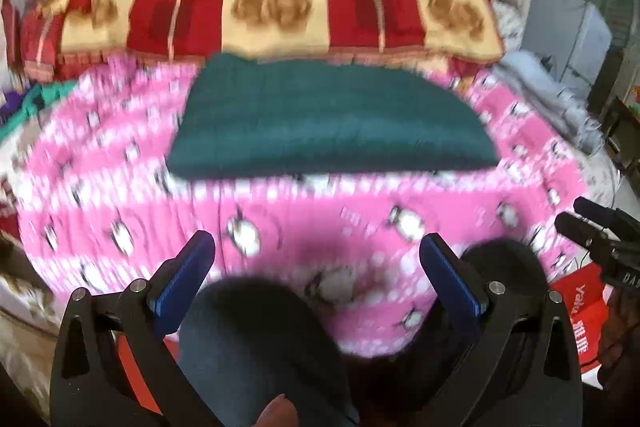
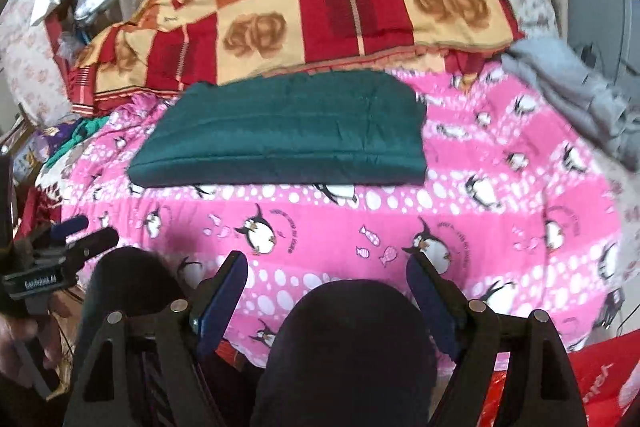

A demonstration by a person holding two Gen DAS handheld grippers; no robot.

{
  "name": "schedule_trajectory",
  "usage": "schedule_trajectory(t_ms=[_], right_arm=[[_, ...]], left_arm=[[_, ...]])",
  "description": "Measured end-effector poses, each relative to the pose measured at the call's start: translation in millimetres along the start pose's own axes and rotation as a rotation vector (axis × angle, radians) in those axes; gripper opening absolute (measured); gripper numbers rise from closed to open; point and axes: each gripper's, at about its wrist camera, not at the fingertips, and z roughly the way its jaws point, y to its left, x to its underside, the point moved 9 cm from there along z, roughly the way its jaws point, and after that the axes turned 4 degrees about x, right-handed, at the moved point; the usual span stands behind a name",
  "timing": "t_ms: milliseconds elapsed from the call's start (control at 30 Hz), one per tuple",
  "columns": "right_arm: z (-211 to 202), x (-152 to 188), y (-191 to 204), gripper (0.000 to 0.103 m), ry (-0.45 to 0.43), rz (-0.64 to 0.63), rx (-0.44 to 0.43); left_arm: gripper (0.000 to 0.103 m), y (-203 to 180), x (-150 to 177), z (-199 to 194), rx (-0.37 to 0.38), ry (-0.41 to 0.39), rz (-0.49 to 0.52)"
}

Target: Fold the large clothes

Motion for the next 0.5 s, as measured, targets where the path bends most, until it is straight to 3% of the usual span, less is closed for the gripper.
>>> schedule_trajectory(t_ms=[200, 500], right_arm=[[-48, -33, -1, 0.080, -0.111, -0.042, 0.037], [-46, -40, -6, 0.080, -0.101, -0.029, 0.038]], left_arm=[[0.103, 4, -36, -31, -0.011, -0.064, 0.002], [0.103, 14, -22, -13, 0.004, 0.005, -0.088]])
